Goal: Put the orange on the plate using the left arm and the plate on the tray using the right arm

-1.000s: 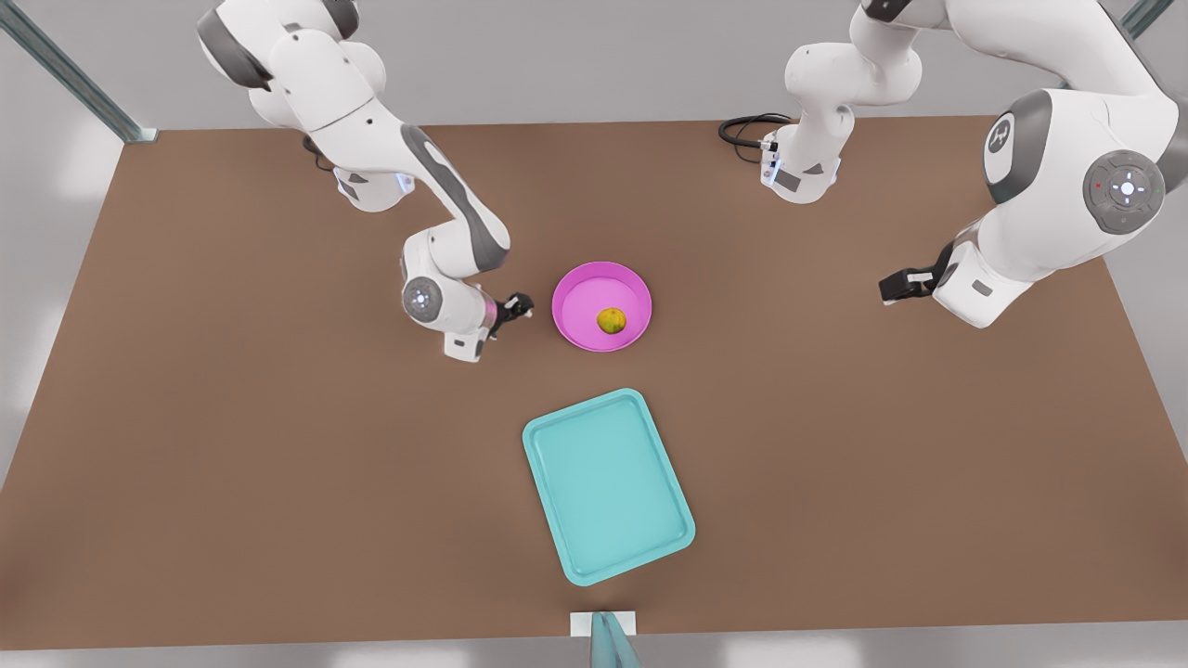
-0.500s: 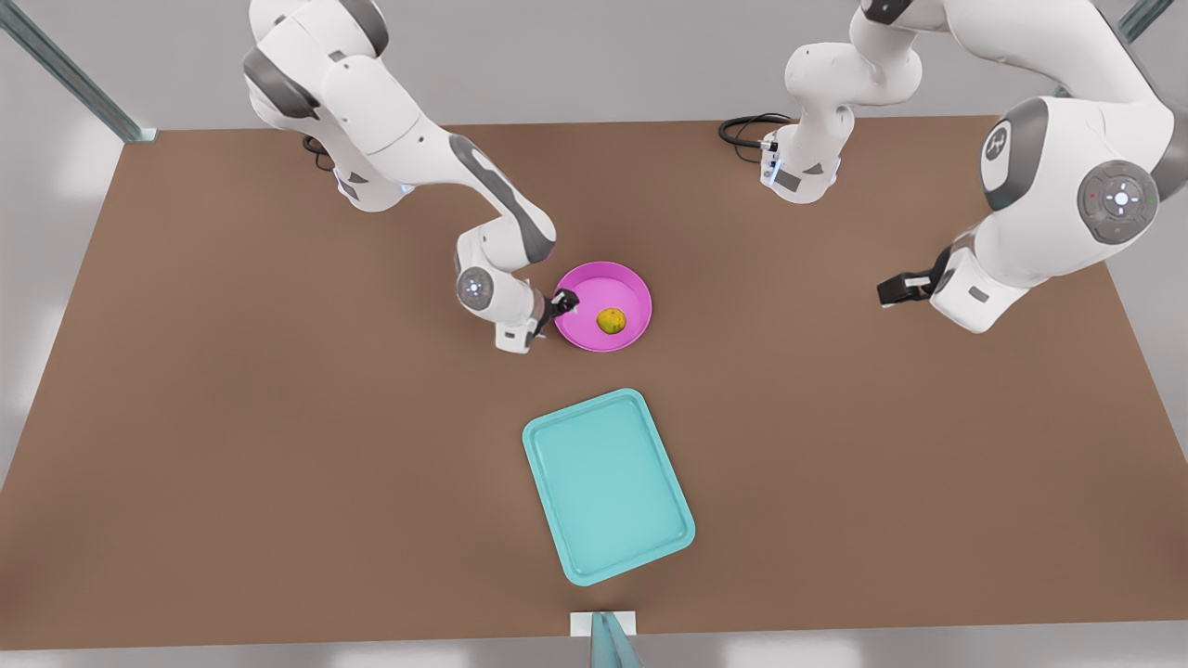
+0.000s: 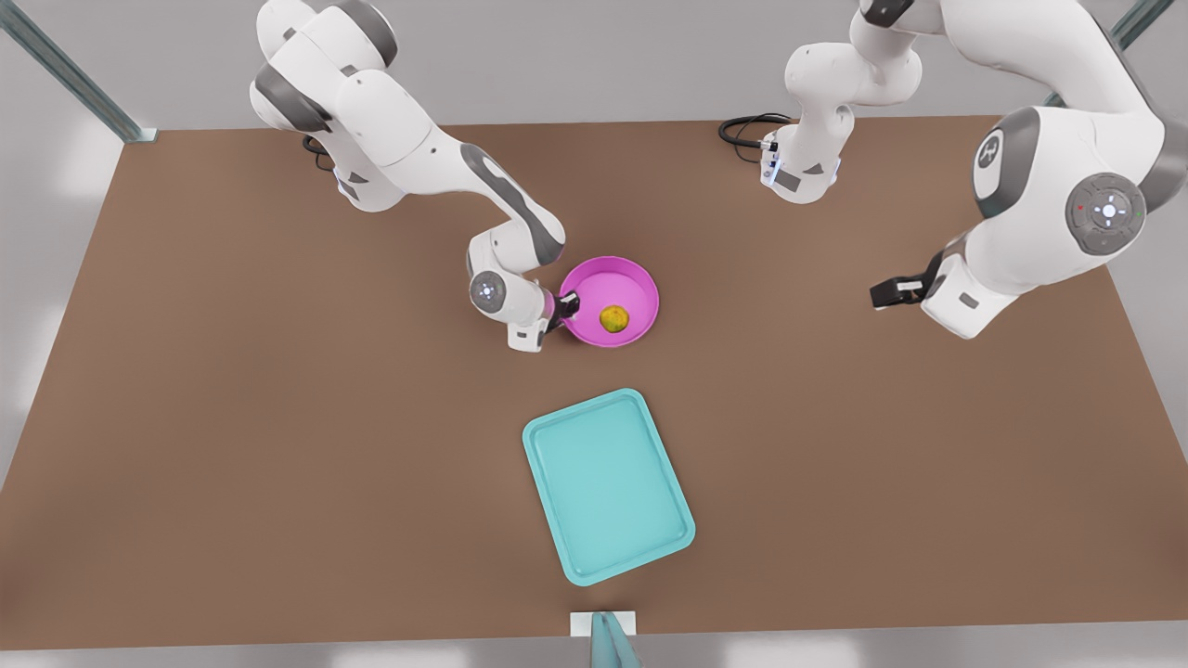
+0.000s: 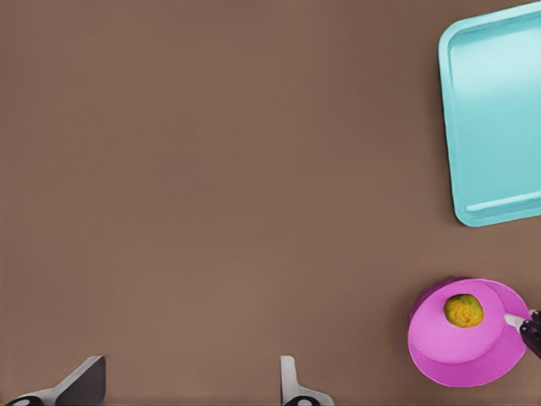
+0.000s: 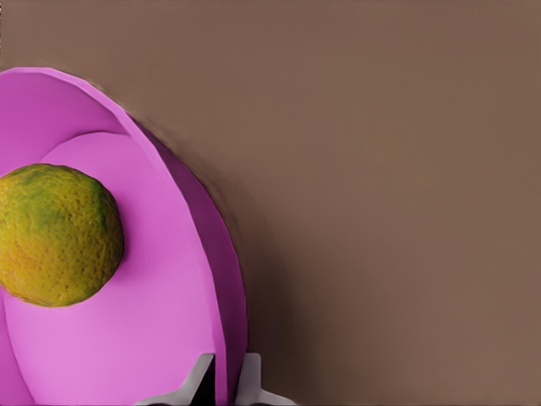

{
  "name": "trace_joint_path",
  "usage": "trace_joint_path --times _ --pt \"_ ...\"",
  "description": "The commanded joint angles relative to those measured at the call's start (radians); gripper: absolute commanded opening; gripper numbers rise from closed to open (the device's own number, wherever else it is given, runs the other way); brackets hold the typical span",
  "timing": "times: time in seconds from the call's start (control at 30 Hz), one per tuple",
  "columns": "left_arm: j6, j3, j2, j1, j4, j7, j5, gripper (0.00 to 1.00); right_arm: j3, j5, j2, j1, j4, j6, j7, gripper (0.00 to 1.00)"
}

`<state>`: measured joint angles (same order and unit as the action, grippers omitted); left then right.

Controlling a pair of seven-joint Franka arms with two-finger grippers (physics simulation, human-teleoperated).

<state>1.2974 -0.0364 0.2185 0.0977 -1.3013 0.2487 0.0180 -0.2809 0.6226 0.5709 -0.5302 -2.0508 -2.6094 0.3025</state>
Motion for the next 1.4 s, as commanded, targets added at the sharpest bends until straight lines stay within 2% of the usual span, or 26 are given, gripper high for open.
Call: trace_joint_path --times 0.0,0.2,0.4,0.43,0.53,0.67,0.77,0.93,0.97,1.0,1.03,1.2,1.23,1.33,1.37 --pt "0.002 0.0 0.001 0.0 0.001 0.003 -0.001 1.0 -0.003 -0.009 0.0 0.001 0.001 0.0 -0.006 0.24" --pt "-0.001 0.0 -0.004 0.0 0.001 0.004 -0.003 1.0 -0.003 -0.009 -0.009 0.012 0.046 0.015 -0.006 0.21" --pt "-0.003 -0.002 0.001 0.0 0.001 0.004 -0.001 1.0 0.028 -0.011 0.009 0.099 0.215 0.015 -0.02 0.21" --pt "-0.003 -0.002 0.001 0.0 0.001 0.004 -0.003 1.0 0.066 -0.011 0.041 0.099 0.274 0.017 -0.022 0.21" --pt "-0.006 -0.002 0.001 0.0 0.001 0.004 -0.004 1.0 0.109 -0.011 0.153 0.136 0.448 0.015 -0.022 0.21" --pt "-0.001 -0.002 0.002 0.0 0.001 0.003 -0.004 1.0 0.141 -0.012 0.337 0.133 0.698 0.015 -0.036 0.21" --pt "-0.001 -0.002 0.005 0.0 0.001 0.003 -0.004 1.0 0.164 -0.014 0.414 0.131 0.784 0.015 -0.036 0.21" --pt "0.0 -0.002 0.007 0.0 0.001 0.003 -0.003 1.0 0.172 -0.021 0.423 0.128 0.784 0.015 -0.036 0.21" --pt "0.002 -0.002 0.005 0.0 0.001 -0.003 -0.004 1.0 0.172 -0.029 0.423 0.128 0.784 0.015 -0.036 0.28" --pt "0.0 -0.002 0.005 0.0 0.001 -0.003 -0.004 1.0 0.172 -0.029 0.422 0.128 0.784 0.015 -0.036 0.93" --pt "0.0 0.0 0.007 0.0 0.001 -0.002 -0.006 1.0 0.172 -0.03 0.422 0.128 0.793 0.014 -0.036 1.0" --pt "0.002 -0.002 0.007 0.0 0.001 0.003 -0.006 1.0 0.161 -0.029 0.396 0.128 0.873 0.047 -0.034 1.0" --pt "0.002 0.0 0.007 0.0 0.001 0.003 -0.006 1.0 0.189 -0.047 0.38 0.136 0.934 0.161 -0.034 1.0" --pt "-0.004 0.0 0.012 -0.001 0.011 -0.005 0.003 1.0 0.385 -0.073 0.267 0.216 0.985 0.561 -0.025 1.0" --pt "-0.021 0.0 0.025 -0.001 0.028 0.001 0.007 1.0 0.393 -0.19 0.227 0.277 0.979 0.687 -0.025 1.0"
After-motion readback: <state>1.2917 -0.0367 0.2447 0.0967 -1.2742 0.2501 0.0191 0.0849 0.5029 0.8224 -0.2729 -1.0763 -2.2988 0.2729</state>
